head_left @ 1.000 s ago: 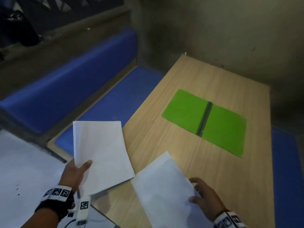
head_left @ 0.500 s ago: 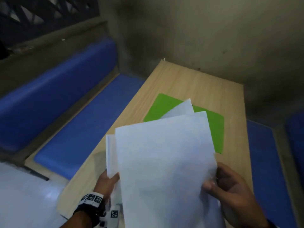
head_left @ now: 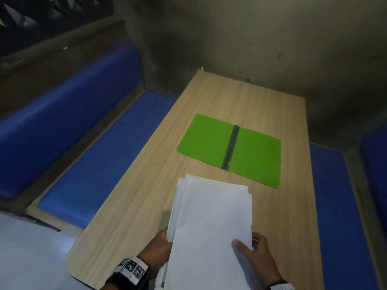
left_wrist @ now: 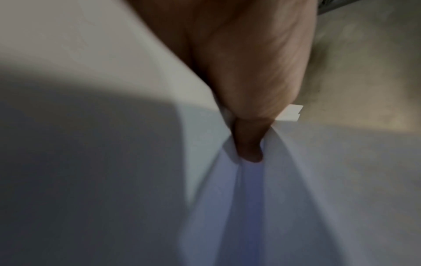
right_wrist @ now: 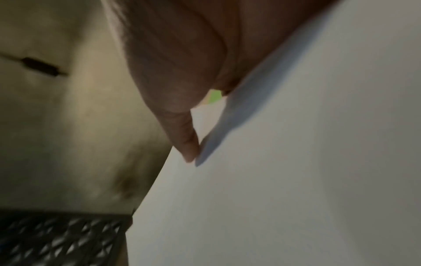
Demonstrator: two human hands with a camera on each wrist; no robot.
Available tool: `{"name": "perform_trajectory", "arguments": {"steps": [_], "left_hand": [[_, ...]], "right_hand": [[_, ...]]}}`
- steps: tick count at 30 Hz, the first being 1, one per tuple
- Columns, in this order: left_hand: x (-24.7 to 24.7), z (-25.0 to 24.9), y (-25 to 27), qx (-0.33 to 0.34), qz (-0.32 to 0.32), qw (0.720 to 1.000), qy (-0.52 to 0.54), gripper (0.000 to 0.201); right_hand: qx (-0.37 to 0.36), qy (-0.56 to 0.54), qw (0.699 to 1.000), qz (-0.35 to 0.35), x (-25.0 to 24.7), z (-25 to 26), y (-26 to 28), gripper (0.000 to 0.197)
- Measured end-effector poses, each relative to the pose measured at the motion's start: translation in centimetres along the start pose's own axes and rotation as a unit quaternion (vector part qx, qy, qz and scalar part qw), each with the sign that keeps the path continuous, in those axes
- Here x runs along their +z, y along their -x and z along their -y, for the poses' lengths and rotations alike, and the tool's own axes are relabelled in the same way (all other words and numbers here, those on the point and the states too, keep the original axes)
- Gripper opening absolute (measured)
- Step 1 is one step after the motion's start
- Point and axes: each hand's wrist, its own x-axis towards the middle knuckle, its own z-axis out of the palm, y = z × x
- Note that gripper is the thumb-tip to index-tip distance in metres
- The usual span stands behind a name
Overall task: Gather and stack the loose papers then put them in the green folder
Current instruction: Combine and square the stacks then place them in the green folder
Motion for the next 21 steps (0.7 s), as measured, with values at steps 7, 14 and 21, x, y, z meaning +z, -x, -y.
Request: {"name": "perform_trajectory", "arguments": {"steps": [7, 14, 21], "left_hand": [[0.7, -2.4, -1.4, -0.012, 0.026, 0.999, -0.019, 0.079], [3.2, -6.6, -4.3, 0.208, -0.064, 0.963, -0.156, 0.035], [3.8, -6.1, -5.3, 0.277, -0.097, 0.954, -0.054, 0.068]], "right_hand": [[-0.146, 0.079, 0.985, -0.041, -0.3, 2.5, 1.0, 0.066], [-0.225, 0.052, 0.966, -0.114, 0.0, 3.7, -0.7, 0.041], [-0.294, -0.007, 0.949, -0.117, 0.3, 4.6, -0.8, 0.065]]}}
